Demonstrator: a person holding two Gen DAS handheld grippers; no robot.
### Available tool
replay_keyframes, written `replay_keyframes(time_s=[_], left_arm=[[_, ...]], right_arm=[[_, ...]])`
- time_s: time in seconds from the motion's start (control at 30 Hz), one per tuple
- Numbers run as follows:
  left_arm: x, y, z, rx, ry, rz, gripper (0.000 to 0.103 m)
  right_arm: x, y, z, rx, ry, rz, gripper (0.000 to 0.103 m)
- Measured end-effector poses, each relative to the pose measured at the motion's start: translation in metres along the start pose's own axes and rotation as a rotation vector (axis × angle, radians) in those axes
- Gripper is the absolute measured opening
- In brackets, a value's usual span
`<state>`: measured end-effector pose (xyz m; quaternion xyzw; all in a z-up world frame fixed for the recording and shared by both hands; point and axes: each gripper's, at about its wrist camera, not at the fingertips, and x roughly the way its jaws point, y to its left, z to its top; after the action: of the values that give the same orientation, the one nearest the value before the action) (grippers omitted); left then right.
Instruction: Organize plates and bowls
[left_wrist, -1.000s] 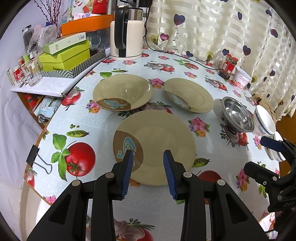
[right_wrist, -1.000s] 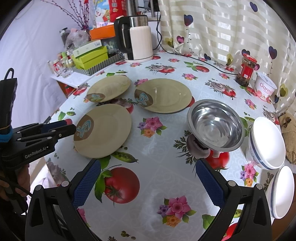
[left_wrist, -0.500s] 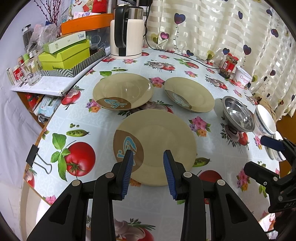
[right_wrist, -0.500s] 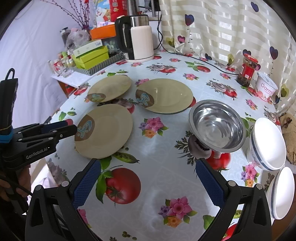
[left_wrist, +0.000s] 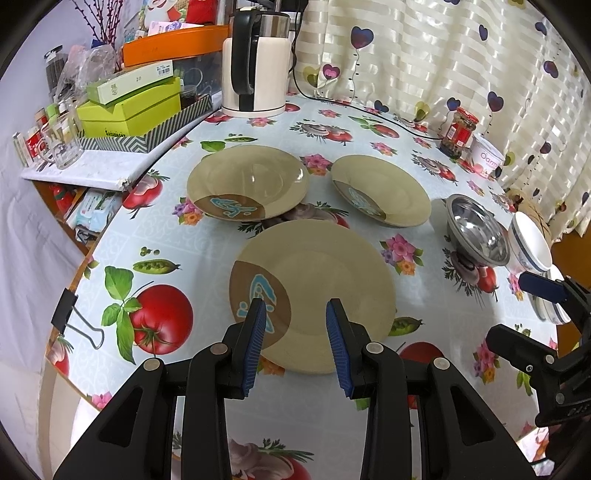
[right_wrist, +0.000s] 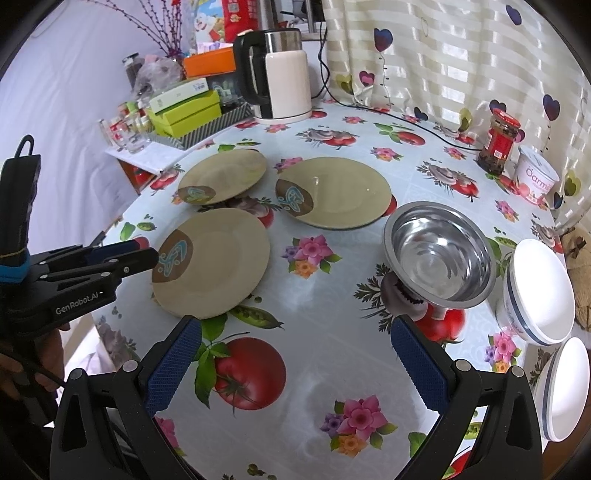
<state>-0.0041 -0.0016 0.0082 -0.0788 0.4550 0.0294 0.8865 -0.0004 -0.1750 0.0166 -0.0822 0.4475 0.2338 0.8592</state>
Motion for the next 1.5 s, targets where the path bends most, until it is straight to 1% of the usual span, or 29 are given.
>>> replay_keyframes(time_s=[0.2, 0.33, 0.47, 0.63, 0.9, 1.23, 1.3, 1.37, 1.5], left_arm=[[0.0, 0.001, 0.001, -0.002, 0.002, -0.009, 0.035], [0.001, 0.002, 0.002, -0.006, 0.002, -0.007, 0.035], [0.004, 0.005, 0.003, -0.015, 0.008, -0.009, 0.035], [0.008, 0.014, 0.005, -0.03, 0.009, -0.012, 0.035], [0.016, 0.029, 0.009, -0.068, 0.015, -0.017, 0.035], [0.023, 0.052, 0.019, -0.116, 0.007, -0.005, 0.035], [0.024, 0.055, 0.021, -0.122, 0.005, -0.001, 0.035], [0.026, 0.061, 0.024, -0.134, 0.004, -0.016, 0.035], [0.028, 0.068, 0.03, -0.143, -0.015, -0.002, 0.035]], right_arm=[[0.001, 0.01, -0.001, -0.003, -0.003, 0.012, 0.103], [0.002, 0.001, 0.007, -0.008, -0.008, 0.019, 0.103], [0.003, 0.004, 0.01, -0.013, -0.009, 0.022, 0.103], [0.007, 0.005, 0.018, -0.028, -0.007, 0.042, 0.103], [0.02, 0.012, 0.031, -0.062, -0.003, 0.04, 0.103], [0.039, 0.023, 0.052, -0.099, 0.026, 0.07, 0.103], [0.042, 0.027, 0.056, -0.11, 0.026, 0.076, 0.103], [0.047, 0.03, 0.062, -0.124, 0.025, 0.078, 0.103], [0.054, 0.036, 0.071, -0.147, 0.022, 0.085, 0.103]])
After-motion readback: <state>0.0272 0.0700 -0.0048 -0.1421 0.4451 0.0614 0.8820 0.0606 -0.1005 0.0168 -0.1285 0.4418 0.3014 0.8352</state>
